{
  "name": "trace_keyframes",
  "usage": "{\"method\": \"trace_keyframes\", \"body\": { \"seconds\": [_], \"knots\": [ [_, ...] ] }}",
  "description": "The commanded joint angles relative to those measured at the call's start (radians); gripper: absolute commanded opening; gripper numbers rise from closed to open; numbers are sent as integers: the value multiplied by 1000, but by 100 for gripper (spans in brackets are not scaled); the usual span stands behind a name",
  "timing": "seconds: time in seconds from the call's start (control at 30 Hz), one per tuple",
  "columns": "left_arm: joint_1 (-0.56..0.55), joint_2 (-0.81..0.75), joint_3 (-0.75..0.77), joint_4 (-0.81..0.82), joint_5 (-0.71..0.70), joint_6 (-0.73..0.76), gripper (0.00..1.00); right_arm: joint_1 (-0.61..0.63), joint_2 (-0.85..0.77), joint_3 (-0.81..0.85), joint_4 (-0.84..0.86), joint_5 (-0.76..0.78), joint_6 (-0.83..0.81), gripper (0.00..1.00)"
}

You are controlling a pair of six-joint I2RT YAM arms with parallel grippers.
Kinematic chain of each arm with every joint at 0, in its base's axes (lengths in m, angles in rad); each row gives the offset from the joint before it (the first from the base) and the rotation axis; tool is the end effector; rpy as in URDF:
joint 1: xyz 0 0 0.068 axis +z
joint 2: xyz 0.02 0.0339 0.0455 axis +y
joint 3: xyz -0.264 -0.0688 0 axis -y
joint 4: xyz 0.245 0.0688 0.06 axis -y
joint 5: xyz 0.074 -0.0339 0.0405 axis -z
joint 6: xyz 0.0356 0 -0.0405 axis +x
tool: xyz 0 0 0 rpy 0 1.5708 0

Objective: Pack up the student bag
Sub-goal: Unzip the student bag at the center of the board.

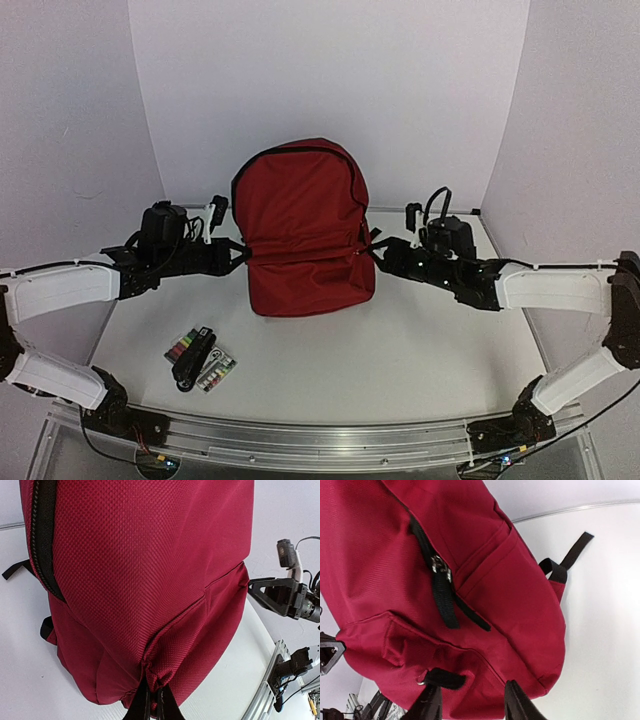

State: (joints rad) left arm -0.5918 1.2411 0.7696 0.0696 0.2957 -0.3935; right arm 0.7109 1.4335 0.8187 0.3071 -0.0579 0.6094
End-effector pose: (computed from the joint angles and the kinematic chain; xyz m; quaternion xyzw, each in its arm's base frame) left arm 0.2262 -0.1645 0.2632 0.1625 0.8128 -0.3664 0.4227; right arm 0.2434 0.2123 0.2495 -0.0580 0.8049 0.3804 0.4518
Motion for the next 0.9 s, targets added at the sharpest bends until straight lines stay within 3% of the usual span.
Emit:
{"method": "trace_keyframes", "body": {
  "seconds": [0.0, 0.1, 0.2, 0.53, 0.87],
  "knots": [
    [7, -1, 23, -16, 101, 30, 0, 34, -124, -21, -17, -43, -113, 61],
    [7, 11, 32, -21, 127, 41, 0, 105, -122, -16, -28, 41, -182, 77],
    [7, 21, 47, -38, 137, 55, 0, 154, -55, 25, -53, 135, -203, 81],
    [-4, 32, 70, -62, 123, 59, 0, 362, 179, 125, 9, 375, -77, 75],
    [-18, 31, 74, -100, 98, 71, 0, 427, 359, 285, -2, 565, -108, 66]
  ]
}}
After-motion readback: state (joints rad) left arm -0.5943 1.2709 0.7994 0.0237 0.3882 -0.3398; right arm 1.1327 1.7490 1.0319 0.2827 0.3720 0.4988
